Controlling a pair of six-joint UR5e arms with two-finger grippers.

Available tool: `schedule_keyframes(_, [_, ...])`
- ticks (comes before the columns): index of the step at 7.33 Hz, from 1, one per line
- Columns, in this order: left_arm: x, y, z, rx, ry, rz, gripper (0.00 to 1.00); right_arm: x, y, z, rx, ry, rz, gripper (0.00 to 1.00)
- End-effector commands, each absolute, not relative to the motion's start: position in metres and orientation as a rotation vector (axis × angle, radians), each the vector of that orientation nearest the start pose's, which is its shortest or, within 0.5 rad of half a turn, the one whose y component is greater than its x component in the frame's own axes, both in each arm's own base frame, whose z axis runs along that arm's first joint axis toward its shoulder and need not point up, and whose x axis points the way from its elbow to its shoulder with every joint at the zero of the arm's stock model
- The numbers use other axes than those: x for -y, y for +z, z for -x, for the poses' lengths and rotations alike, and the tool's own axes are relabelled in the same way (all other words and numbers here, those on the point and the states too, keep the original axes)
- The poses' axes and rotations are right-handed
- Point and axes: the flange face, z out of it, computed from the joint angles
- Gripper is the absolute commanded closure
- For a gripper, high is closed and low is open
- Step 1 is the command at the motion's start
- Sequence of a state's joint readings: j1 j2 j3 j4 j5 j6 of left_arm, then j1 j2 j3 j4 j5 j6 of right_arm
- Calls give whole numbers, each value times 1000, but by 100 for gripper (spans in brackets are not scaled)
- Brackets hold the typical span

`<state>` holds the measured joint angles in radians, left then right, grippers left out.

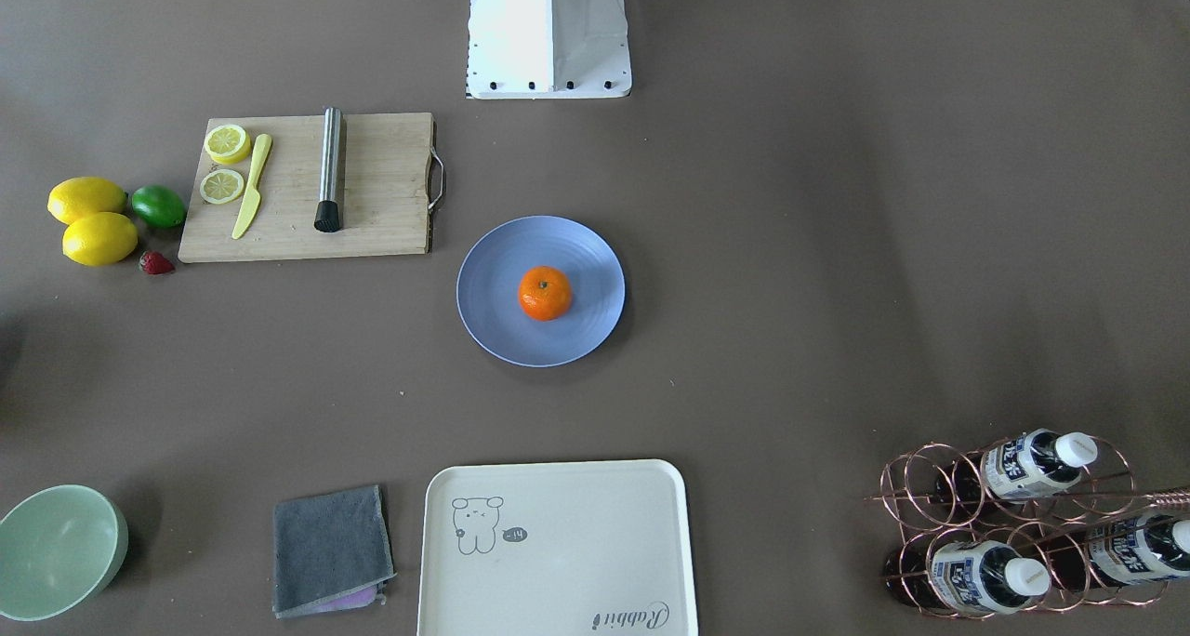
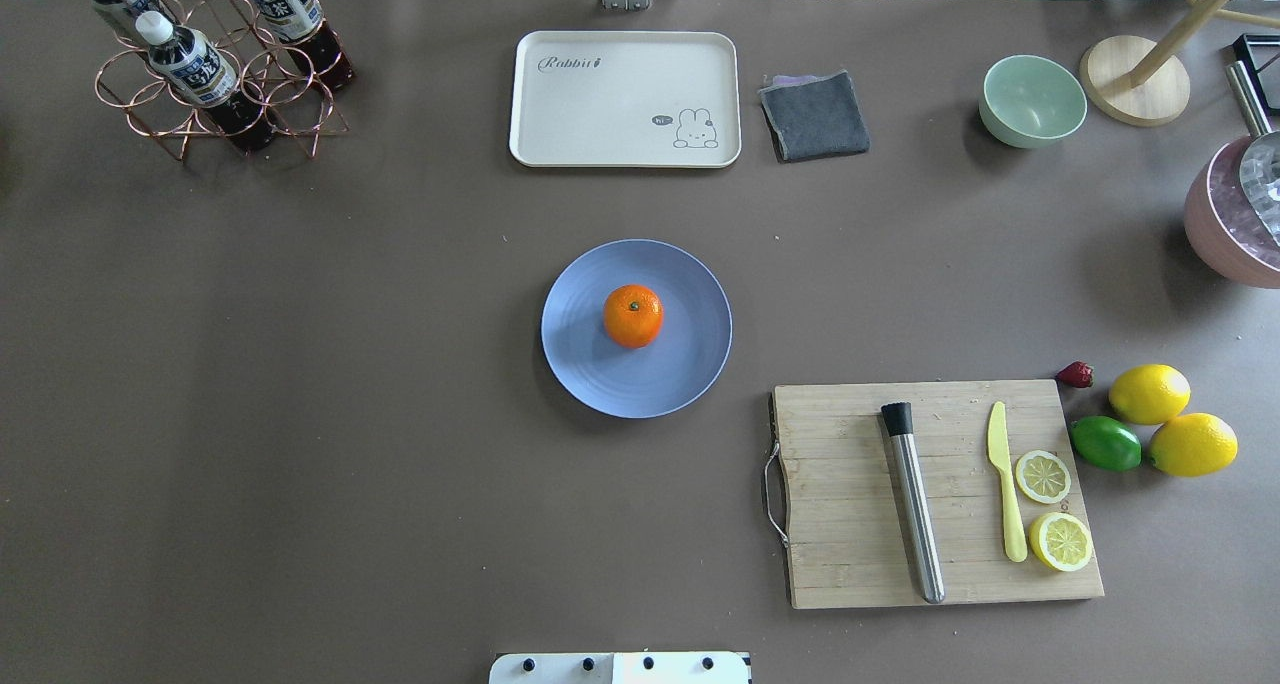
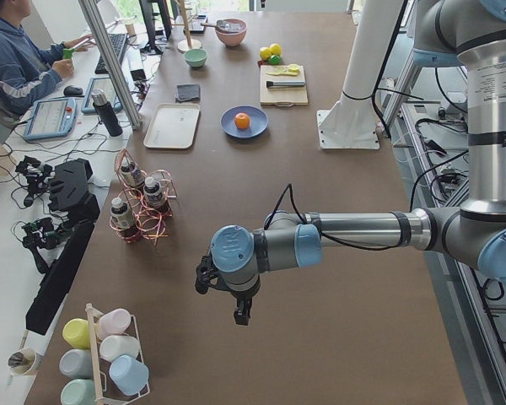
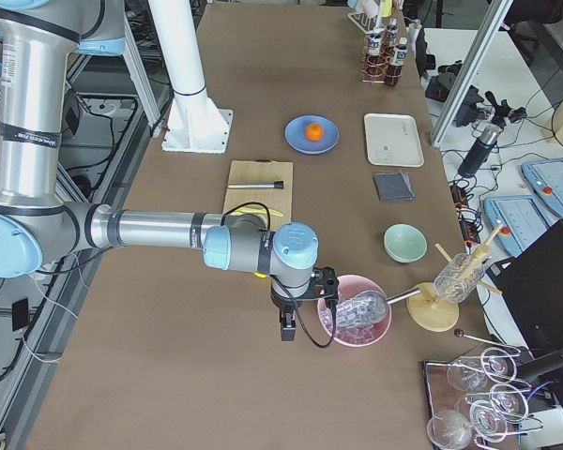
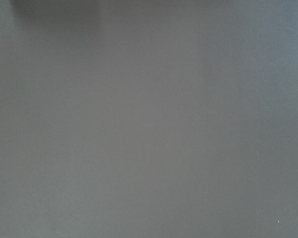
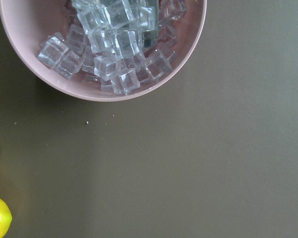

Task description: Pick orange to plate

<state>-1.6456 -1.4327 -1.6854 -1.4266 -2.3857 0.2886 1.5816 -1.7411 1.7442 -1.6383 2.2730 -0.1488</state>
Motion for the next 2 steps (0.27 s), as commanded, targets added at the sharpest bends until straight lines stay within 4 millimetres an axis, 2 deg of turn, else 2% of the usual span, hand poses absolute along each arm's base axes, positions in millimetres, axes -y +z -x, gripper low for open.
schedule_keyframes(1, [414, 678, 93, -830, 130, 10, 2, 414, 662, -73, 705, -110, 6, 0])
schedule_keyframes(2, [414, 679, 93, -830, 128, 10, 2, 414, 663, -74, 704, -110, 6, 0])
